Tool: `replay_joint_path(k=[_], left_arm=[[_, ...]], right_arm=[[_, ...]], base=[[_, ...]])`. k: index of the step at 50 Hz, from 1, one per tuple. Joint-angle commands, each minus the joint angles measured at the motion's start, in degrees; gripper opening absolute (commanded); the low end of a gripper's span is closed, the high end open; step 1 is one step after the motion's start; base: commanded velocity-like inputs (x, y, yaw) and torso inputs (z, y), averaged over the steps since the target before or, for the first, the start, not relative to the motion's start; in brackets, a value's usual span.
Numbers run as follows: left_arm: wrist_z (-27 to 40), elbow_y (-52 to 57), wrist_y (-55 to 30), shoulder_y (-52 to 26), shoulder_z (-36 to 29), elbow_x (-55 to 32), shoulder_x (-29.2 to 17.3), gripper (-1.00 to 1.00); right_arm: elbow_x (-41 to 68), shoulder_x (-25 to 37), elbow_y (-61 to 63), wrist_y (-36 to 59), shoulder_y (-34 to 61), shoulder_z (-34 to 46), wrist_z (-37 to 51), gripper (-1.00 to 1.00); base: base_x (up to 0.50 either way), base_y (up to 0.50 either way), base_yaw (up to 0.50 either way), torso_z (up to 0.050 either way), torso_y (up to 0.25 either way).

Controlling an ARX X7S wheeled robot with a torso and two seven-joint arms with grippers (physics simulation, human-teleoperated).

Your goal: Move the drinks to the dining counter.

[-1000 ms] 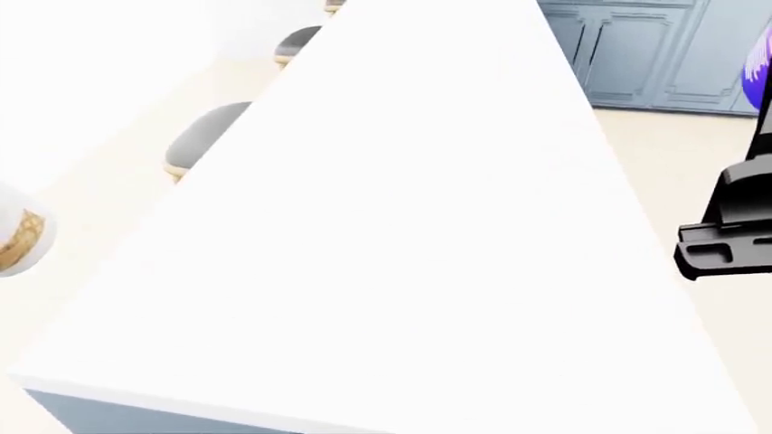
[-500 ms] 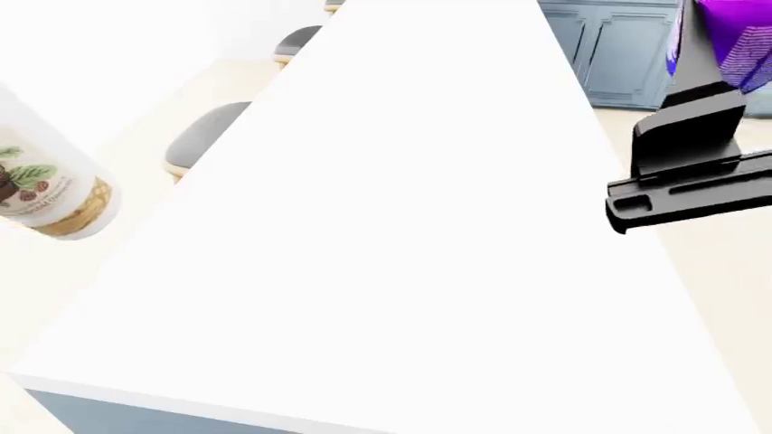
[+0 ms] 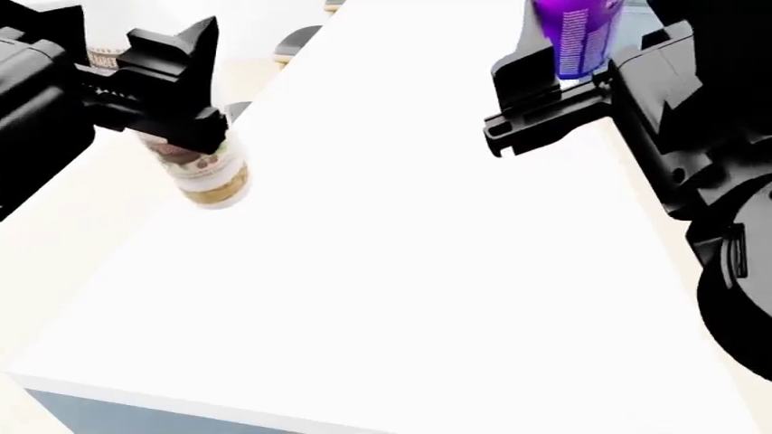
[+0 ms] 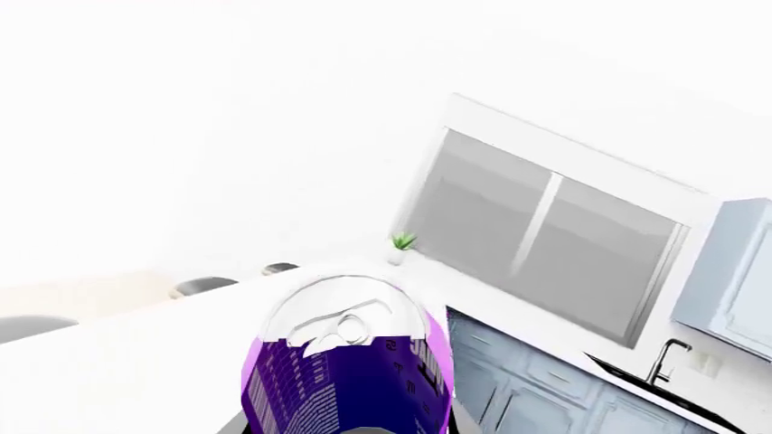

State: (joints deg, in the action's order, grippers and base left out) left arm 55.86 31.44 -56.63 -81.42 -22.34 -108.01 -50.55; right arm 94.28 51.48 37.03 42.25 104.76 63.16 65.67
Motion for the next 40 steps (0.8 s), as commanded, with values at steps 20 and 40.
replay_joint_path(k=[20, 40], left_arm=[[-2.7, -8.9, -7.5, -10.6, -14.0, 8.6, 13.3, -1.0], [-2.4, -10.8, -8.1, -11.0, -15.6, 5.6, 13.0, -1.0]], right_arm=[[-3.0, -7.2, -17.1, -4.0, -8.6, 1.2, -12.5, -1.0], [-3.3, -5.3, -15.7, -6.4, -11.0, 0.2, -11.8, -1.0]], base=[[0.0, 0.0, 0.0, 0.0, 0.001], [0.0, 0.0, 0.0, 0.001, 0.001]])
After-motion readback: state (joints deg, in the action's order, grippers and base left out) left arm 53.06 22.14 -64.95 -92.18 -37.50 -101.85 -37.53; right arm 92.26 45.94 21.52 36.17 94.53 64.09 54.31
